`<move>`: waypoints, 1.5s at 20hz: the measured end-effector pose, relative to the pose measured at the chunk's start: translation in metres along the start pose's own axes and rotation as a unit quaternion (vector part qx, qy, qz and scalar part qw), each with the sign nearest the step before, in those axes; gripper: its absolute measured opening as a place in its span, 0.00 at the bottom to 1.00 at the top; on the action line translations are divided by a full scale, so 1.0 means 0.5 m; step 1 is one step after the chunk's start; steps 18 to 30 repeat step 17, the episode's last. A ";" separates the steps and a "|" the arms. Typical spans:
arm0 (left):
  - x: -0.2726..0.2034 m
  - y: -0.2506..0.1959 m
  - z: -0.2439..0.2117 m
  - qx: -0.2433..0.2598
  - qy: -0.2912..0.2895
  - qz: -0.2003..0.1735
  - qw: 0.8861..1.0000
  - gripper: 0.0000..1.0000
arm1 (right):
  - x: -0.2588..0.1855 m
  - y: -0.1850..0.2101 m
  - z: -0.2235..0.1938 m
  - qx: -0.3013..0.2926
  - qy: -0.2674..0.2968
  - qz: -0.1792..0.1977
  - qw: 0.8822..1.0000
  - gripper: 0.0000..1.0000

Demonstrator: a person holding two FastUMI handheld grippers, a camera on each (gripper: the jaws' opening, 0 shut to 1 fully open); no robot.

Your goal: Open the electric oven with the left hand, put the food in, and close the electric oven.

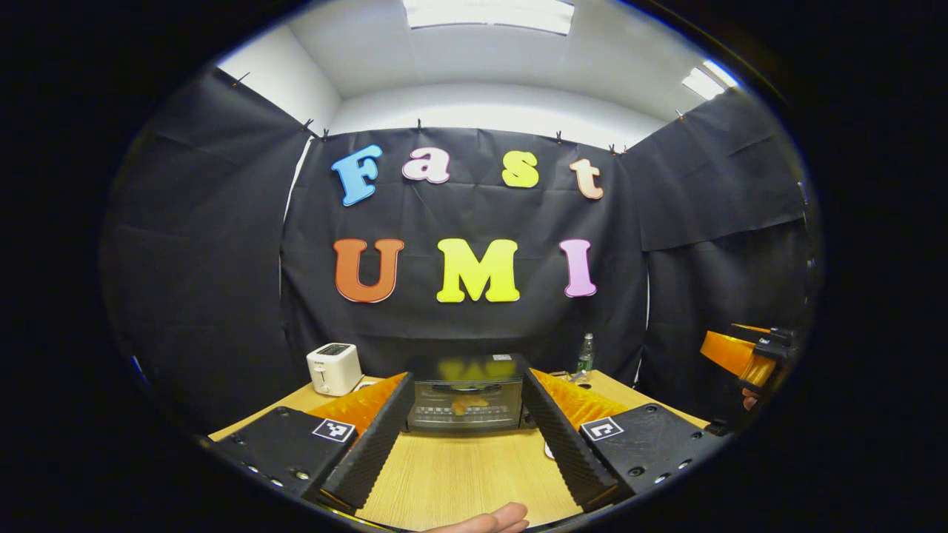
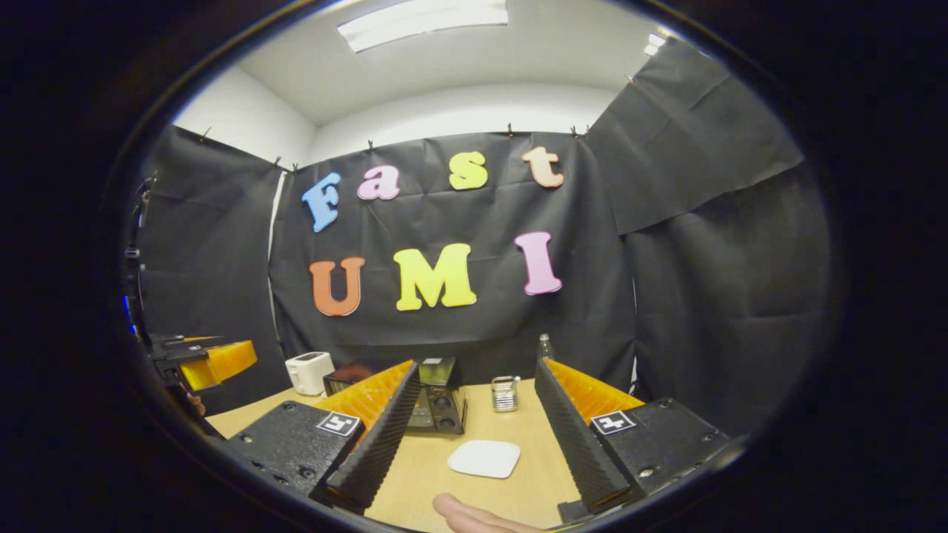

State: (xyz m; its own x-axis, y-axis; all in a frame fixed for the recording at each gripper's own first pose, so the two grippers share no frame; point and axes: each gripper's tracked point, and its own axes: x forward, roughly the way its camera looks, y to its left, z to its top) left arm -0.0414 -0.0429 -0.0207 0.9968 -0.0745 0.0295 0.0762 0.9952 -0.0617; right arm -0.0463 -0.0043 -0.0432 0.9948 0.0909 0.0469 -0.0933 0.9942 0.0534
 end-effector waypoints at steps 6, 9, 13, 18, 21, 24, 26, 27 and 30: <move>-0.030 -0.012 0.018 0.010 -0.017 -0.004 1.000 0.95 | -0.007 0.005 0.000 0.000 -0.009 0.003 1.000 0.97; -0.037 -0.010 0.019 0.009 -0.021 -0.004 1.000 0.95 | -0.005 0.002 -0.004 0.006 -0.007 0.003 1.000 0.97; -0.044 0.003 0.027 0.009 -0.028 0.010 1.000 0.95 | -0.006 0.007 -0.015 0.012 0.000 0.011 1.000 0.97; -0.047 0.006 0.027 0.003 -0.035 0.012 0.999 0.95 | -0.002 0.002 -0.028 0.011 0.007 0.009 1.000 0.97; -0.047 0.006 0.027 0.003 -0.035 0.012 0.999 0.95 | -0.002 0.002 -0.028 0.011 0.007 0.009 1.000 0.97; -0.047 0.006 0.027 0.003 -0.035 0.012 0.999 0.95 | -0.002 0.002 -0.028 0.011 0.007 0.009 1.000 0.97; -0.047 0.006 0.027 0.003 -0.035 0.012 0.999 0.95 | -0.002 0.002 -0.028 0.011 0.007 0.009 1.000 0.97; -0.047 0.006 0.027 0.003 -0.035 0.012 0.999 0.95 | -0.002 0.002 -0.028 0.011 0.007 0.009 1.000 0.97; -0.047 0.006 0.027 0.003 -0.035 0.012 0.999 0.95 | -0.002 0.002 -0.028 0.011 0.007 0.009 1.000 0.97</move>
